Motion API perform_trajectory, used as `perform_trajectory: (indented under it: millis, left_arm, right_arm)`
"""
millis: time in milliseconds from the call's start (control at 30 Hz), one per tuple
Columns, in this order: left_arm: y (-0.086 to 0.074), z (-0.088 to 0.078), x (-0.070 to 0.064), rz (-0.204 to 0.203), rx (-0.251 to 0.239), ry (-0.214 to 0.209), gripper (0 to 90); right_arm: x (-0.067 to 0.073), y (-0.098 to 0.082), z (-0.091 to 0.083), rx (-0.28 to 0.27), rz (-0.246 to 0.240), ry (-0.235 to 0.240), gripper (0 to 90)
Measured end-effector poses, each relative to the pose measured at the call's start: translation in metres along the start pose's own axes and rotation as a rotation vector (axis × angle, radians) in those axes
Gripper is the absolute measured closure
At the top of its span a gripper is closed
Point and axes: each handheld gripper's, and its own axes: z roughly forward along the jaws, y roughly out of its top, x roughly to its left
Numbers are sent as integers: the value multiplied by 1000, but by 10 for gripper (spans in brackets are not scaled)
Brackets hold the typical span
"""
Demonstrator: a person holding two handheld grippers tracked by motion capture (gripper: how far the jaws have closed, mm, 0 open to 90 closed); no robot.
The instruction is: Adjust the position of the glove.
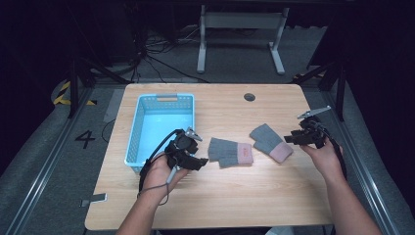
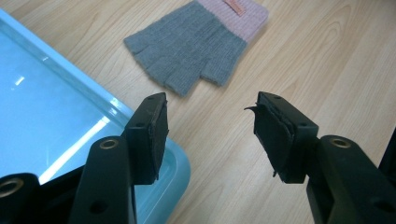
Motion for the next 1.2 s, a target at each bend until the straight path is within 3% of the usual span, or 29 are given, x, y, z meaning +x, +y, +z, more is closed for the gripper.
perform_trajectory:
  millis: [367,400,467,567,767,1200]
  left_arm:
    - [0,-5,2,-14,-7,-5,445]
    - [0,-5,3,-16,8,-40,463]
    - [-1,-2,0,2,28,-65,482]
    - [2,0,-3,14,35,-64,474]
    - [4,0,-7,27,27,-76,467]
    - [6,2,-10,31,47,-86,472]
  right_arm:
    - [9,2,8,-19,-30,16,534]
    - [11,3,8,-27,-31,27,529]
    - [12,5,9,-28,-33,34,528]
    - [13,7,12,-29,-37,40,528]
    - [20,10,27,3,-34,65,525]
    - [34,14,53,73,-85,51,496]
